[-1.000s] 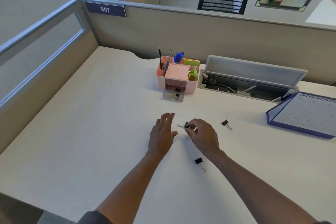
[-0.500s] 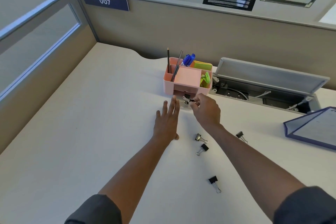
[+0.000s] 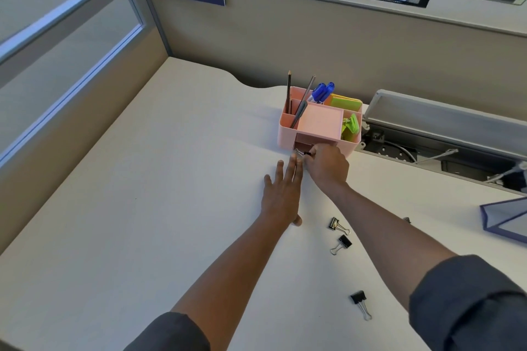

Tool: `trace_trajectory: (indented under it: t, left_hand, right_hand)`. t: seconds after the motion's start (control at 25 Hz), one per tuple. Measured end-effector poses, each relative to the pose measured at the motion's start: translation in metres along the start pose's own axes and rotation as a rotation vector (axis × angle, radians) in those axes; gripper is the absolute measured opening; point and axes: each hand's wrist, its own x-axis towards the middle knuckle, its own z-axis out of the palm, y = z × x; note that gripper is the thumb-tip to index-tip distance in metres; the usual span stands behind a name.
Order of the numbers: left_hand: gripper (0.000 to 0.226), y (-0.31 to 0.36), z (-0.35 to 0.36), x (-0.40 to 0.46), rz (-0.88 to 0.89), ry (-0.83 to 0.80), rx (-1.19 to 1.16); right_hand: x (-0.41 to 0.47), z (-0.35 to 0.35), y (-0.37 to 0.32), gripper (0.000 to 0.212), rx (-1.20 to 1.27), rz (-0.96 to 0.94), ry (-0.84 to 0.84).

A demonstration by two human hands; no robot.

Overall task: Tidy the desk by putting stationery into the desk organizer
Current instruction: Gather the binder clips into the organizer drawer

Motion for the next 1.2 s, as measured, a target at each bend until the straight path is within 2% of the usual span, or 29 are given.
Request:
trace_trajectory:
  t: [0.2, 0.36, 0.6, 0.96, 1.2]
  left_hand:
    - [0.139, 0.000, 0.000, 0.000, 0.006, 0.002, 0.001]
    - [0.139, 0.001, 0.001, -0.007, -0.001, 0.037, -0.019]
    - [0.117, 0.015, 0.010, -0.033, 0.007, 0.117, -0.051]
    - [0.084, 0.070, 0.020, -0.075, 0.017, 0.246, -0.165]
    - [0.052, 0.137, 0.027, -0.098, 0.135, 0.342, -0.249]
  right_hand:
    - [-0.007, -0.009, 0.010, 0.010, 0.052, -0.070, 0.050]
    - [-0.021, -0.025, 0.032, 0.006, 0.129, -0.177, 0.162]
    - [-0.054, -0.048, 0.087, 0.009, 0.157, -0.171, 0.236]
    - [-0.141, -0.063, 0.177, 0.013, 0.147, -0.071, 0.125]
    - [-0.195, -0.071, 0.219, 0.016, 0.106, -0.061, 0.021]
